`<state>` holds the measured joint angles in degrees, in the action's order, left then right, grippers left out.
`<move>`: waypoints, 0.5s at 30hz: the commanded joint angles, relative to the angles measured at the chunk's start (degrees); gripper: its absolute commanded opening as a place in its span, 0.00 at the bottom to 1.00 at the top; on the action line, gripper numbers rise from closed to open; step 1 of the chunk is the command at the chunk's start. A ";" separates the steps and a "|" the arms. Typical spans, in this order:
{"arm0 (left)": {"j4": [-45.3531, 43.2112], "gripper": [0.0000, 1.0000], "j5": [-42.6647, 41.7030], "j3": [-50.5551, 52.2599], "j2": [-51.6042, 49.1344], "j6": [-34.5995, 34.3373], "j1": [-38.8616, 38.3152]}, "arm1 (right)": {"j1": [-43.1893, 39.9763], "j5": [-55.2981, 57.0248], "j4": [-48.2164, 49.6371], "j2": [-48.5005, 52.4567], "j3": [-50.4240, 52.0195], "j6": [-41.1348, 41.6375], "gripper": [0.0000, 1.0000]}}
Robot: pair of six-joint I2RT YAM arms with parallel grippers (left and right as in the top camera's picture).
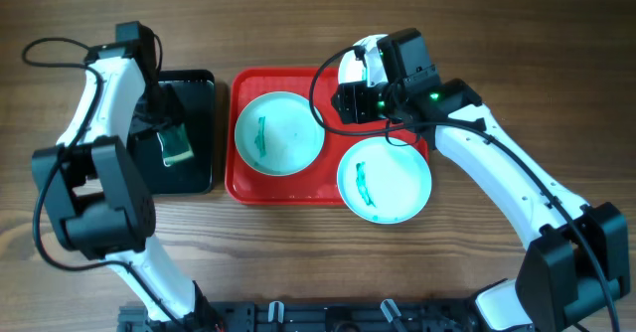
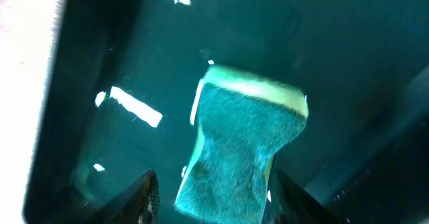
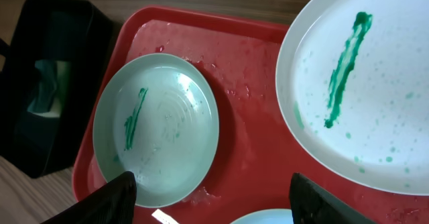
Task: Clean dirty plates on tray and stack at the side
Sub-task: 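Reach the left gripper to the sponge and the right gripper to the left plate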
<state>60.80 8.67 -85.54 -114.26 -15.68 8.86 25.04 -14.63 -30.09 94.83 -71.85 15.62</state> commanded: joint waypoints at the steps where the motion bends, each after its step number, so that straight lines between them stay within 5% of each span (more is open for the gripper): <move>1: -1.75 0.45 -1.55 -0.72 -3.21 3.39 0.04 | 0.13 1.40 0.76 0.66 -1.22 2.58 0.73; 6: -2.14 0.24 -1.55 -0.72 -3.93 3.52 0.04 | 0.13 1.40 0.81 0.66 -1.20 2.62 0.70; 15: -3.87 0.31 -2.32 5.38 -3.93 3.48 0.00 | 0.13 1.42 0.94 1.07 -0.87 2.62 0.70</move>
<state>57.23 7.42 -83.26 -117.45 -12.71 8.80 25.04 -14.04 -29.52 94.83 -71.85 17.78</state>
